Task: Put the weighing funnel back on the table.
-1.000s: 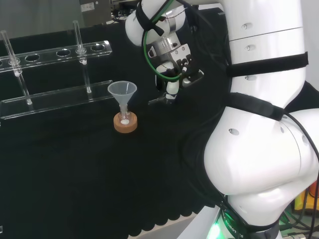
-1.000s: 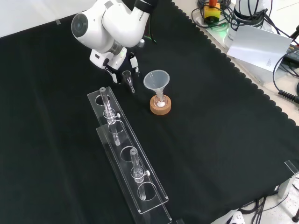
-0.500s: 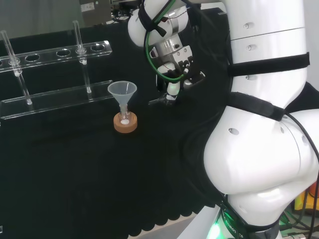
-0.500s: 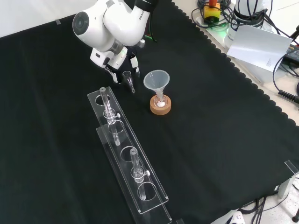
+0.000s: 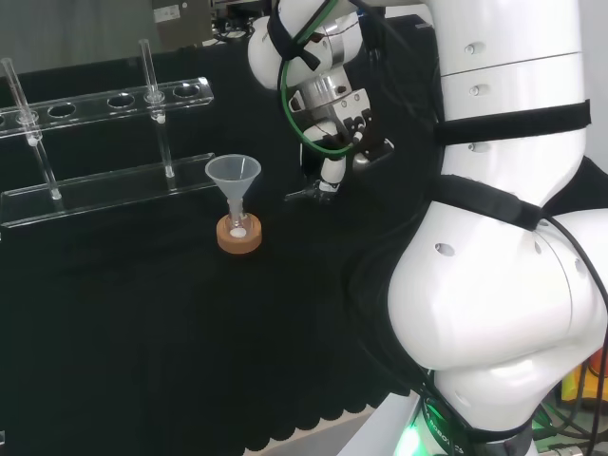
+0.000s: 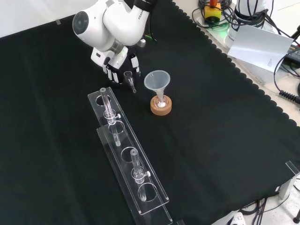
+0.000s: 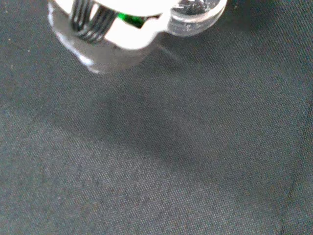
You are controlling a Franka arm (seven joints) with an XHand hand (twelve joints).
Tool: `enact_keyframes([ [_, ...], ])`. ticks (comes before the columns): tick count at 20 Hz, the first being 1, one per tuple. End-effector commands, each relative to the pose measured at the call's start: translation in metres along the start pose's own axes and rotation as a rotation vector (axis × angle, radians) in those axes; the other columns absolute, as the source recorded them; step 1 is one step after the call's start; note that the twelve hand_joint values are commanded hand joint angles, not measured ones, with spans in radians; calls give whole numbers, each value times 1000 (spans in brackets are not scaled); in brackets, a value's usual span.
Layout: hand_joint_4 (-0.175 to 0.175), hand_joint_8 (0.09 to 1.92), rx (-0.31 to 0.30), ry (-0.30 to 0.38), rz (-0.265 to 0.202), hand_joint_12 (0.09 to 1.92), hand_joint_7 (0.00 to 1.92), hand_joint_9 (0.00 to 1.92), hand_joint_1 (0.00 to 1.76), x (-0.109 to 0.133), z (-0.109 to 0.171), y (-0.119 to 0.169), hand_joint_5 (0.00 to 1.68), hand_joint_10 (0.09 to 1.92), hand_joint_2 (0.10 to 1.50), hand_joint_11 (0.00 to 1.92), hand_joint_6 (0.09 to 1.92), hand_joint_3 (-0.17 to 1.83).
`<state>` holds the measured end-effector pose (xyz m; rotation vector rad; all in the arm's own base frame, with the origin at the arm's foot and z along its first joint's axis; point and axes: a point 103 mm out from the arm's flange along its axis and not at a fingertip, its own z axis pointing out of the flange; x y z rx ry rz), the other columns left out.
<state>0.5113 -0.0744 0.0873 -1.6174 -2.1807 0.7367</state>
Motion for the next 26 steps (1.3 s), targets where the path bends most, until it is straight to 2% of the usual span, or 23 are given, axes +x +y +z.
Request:
enact_keyframes([
  [1, 5, 665, -8, -26, 6, 1077, 622, 1029, 937, 1, 2, -1, 815, 87, 951, 704, 750, 93],
  [5, -6, 671, -10, -48, 12, 1122, 543, 963, 920, 5, 4, -2, 713, 87, 911, 627, 740, 162],
  [9, -14, 682, -18, -81, 15, 1180, 467, 907, 909, 8, 2, -4, 579, 87, 773, 540, 726, 432],
  [11, -19, 681, -28, -86, 18, 1200, 423, 875, 905, 9, 2, -6, 508, 87, 738, 499, 691, 493],
  [15, -26, 681, -49, -82, 23, 1225, 379, 838, 901, 7, 0, -12, 436, 87, 710, 449, 626, 535],
  [18, -36, 687, -71, -65, 31, 1250, 355, 811, 894, 2, -8, -20, 370, 87, 691, 414, 480, 560],
  [26, -40, 690, -174, -65, 38, 1265, 363, 805, 883, -3, -45, -60, 366, 87, 677, 391, 342, 570],
])
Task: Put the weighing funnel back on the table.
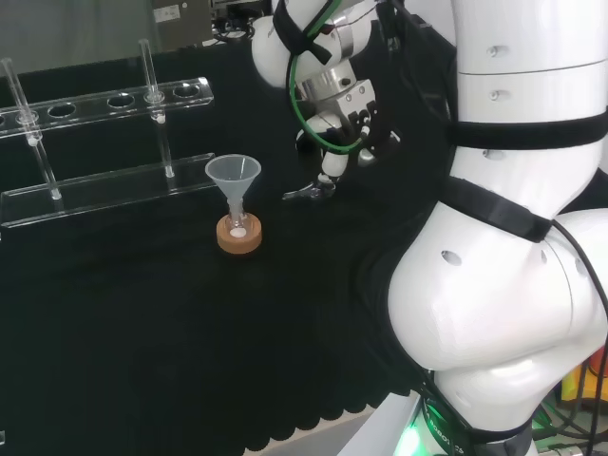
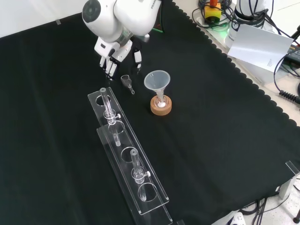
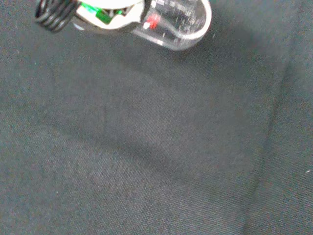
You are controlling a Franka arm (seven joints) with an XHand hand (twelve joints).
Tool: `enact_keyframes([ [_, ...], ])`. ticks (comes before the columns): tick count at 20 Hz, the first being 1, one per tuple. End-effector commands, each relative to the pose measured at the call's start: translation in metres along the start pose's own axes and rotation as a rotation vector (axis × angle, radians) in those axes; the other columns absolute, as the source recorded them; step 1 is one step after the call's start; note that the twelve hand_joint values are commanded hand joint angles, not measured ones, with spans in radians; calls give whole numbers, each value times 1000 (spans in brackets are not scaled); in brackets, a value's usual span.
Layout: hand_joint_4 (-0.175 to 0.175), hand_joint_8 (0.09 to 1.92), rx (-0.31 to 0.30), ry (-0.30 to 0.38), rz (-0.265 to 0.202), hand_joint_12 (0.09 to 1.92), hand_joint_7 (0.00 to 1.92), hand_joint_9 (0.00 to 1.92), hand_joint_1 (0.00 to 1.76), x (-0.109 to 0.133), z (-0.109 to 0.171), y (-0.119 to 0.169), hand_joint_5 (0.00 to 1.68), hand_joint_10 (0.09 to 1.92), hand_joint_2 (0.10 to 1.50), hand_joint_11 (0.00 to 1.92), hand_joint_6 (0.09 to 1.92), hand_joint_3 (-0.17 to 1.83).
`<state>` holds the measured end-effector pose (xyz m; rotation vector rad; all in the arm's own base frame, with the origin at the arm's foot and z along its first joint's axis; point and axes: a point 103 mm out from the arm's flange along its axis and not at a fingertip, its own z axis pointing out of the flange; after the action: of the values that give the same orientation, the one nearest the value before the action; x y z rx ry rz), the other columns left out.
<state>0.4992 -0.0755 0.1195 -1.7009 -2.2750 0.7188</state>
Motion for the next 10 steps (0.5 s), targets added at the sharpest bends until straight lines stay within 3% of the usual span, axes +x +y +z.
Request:
enact_keyframes([
  [1, -39, 691, -85, 0, 10, 1265, 368, 808, 883, -7, -33, -35, 368, 87, 677, 392, 338, 570],
  [10, -41, 683, -142, -11, 42, 1245, 437, 835, 881, -4, -67, -86, 406, 87, 680, 437, 319, 569],
])
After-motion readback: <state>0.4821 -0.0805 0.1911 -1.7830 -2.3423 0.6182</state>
